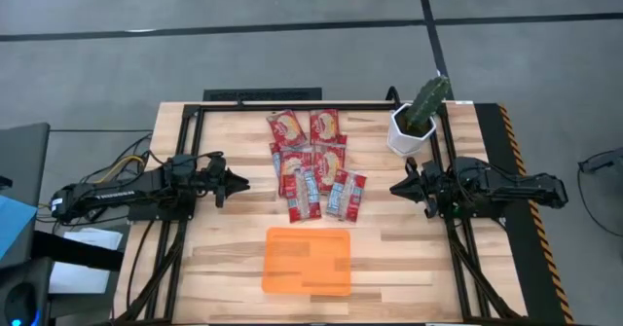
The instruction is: Sort popcorn bags into baskets
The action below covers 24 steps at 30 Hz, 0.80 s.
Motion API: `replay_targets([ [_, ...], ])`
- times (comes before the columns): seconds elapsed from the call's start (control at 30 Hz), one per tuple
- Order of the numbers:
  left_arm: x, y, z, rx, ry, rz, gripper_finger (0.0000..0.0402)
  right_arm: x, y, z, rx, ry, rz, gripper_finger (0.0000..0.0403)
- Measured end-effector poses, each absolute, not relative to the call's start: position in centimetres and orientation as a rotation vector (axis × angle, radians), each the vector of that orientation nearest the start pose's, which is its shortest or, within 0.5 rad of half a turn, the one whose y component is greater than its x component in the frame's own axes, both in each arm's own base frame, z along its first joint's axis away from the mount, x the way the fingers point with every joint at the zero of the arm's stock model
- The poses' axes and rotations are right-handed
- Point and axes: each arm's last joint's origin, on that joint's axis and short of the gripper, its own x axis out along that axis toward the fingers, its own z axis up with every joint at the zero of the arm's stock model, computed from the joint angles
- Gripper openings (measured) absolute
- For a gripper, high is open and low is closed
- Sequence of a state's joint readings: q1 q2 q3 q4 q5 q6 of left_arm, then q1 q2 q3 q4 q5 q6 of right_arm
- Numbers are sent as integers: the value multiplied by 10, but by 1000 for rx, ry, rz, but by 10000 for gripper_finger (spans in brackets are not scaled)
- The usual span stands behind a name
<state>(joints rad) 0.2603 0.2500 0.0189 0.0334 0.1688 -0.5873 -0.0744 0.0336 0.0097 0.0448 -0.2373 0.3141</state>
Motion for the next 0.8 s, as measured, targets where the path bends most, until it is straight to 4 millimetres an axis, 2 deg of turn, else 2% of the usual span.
replay_targets([
  [0.27,108,24,152,-626,161,146,130,99,-1,169,310,4,165,67],
  [0.53,106,33,154,-155,148,416,130,99,-1,169,310,5,164,68],
  [0.7,105,35,154,-30,168,494,130,99,-1,169,310,4,165,67],
  [0.8,106,35,154,-68,160,493,130,99,-1,169,310,5,165,68],
])
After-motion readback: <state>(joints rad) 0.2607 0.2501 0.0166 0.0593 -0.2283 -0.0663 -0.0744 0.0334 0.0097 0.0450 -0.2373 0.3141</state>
